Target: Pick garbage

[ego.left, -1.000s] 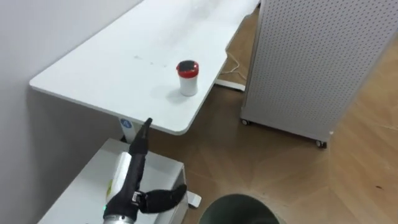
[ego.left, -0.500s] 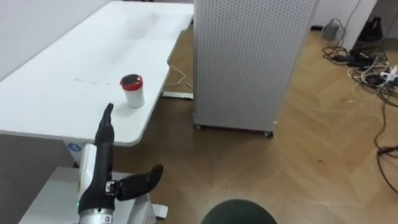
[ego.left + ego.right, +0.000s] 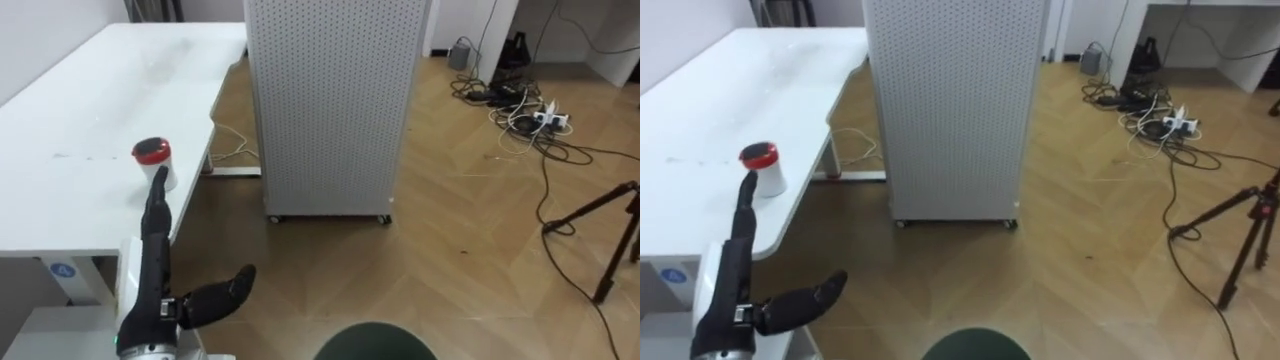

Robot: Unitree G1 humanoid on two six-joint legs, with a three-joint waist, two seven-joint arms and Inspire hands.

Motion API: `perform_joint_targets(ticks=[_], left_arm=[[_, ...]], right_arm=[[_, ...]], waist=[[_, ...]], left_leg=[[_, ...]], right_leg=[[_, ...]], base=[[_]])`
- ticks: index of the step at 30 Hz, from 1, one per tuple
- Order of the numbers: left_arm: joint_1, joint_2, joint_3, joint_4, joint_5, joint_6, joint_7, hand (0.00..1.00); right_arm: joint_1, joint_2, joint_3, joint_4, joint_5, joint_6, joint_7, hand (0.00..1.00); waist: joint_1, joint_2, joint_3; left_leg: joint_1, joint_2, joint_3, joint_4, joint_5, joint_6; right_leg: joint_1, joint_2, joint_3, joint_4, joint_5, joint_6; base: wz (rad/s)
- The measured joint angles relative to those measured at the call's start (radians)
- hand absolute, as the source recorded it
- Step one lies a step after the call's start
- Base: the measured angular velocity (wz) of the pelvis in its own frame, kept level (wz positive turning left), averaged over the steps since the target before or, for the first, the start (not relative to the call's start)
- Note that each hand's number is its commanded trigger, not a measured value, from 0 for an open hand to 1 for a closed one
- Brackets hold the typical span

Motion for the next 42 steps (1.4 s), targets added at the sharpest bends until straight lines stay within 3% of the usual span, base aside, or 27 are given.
perform_joint_targets(ticks=[5, 18, 21, 25, 29, 31, 34, 42], left_arm=[[0.011, -0.002, 0.012, -0.009, -0.003, -0.001, 0.011, 0.00], [0.026, 0.002, 0.056, -0.011, -0.005, -0.001, 0.021, 0.00], [0.025, 0.002, 0.054, -0.011, -0.004, -0.001, 0.021, 0.00], [0.023, 0.003, 0.056, -0.010, -0.004, -0.002, 0.022, 0.00], [0.011, 0.000, 0.055, -0.009, -0.006, -0.003, 0.034, 0.00], [0.011, 0.001, 0.055, -0.006, -0.004, -0.006, 0.046, 0.00], [0.011, 0.003, 0.056, -0.007, -0.003, -0.017, 0.053, 0.00], [0.012, 0.006, 0.051, -0.007, -0.003, -0.025, 0.047, 0.00]], right_arm=[[0.004, 0.000, -0.016, -0.014, -0.003, 0.001, 0.006, 1.00], [0.046, 0.006, -0.033, -0.051, -0.016, 0.003, -0.017, 1.00], [0.041, 0.022, -0.029, -0.049, -0.014, 0.013, -0.031, 1.00], [0.042, 0.020, -0.007, -0.049, -0.014, 0.024, -0.037, 1.00], [0.039, 0.014, 0.002, -0.048, -0.012, 0.023, -0.043, 1.00], [0.038, 0.013, 0.004, -0.048, -0.012, 0.023, -0.043, 1.00], [0.039, 0.005, 0.004, -0.048, -0.012, 0.023, -0.039, 1.00], [0.035, -0.001, 0.007, -0.049, -0.013, 0.023, -0.008, 1.00]], waist=[[0.003, -0.001, -0.0017], [0.016, -0.002, -0.0004], [0.015, -0.013, 0.0066], [0.033, -0.017, 0.0125], [0.042, 0.004, 0.0142], [0.042, 0.016, 0.0199], [0.046, 0.035, 0.0163], [0.053, 0.036, 0.0114]], left_leg=[[0.042, -0.026, -0.043, -0.081, 0.017, -0.006], [0.055, -0.041, -0.050, -0.083, 0.015, 0.002], [0.050, -0.056, -0.049, -0.072, 0.009, 0.013], [0.046, -0.052, -0.055, -0.037, -0.013, 0.022], [-0.002, -0.032, -0.057, 0.005, -0.042, 0.029], [-0.007, -0.033, -0.056, 0.012, -0.045, 0.036], [-0.021, -0.036, -0.059, 0.022, -0.051, 0.045], [-0.018, -0.035, -0.081, 0.020, -0.052, 0.048]], right_leg=[[0.008, 0.010, 0.021, -0.022, 0.014, 0.005], [0.015, -0.002, 0.024, -0.014, 0.016, 0.016], [-0.008, -0.026, 0.024, 0.039, -0.007, 0.021], [-0.005, -0.034, 0.022, 0.066, -0.021, 0.027], [-0.019, -0.024, 0.013, 0.045, 0.006, 0.032], [-0.020, -0.027, 0.015, 0.044, 0.010, 0.037], [-0.025, -0.032, 0.011, 0.044, 0.012, 0.045], [-0.011, -0.035, -0.012, 0.030, 0.006, 0.052]], base=[[-0.05], [-0.03], [0.06], [0.03], [0.04], [0.00], [0.04], [0.09]])
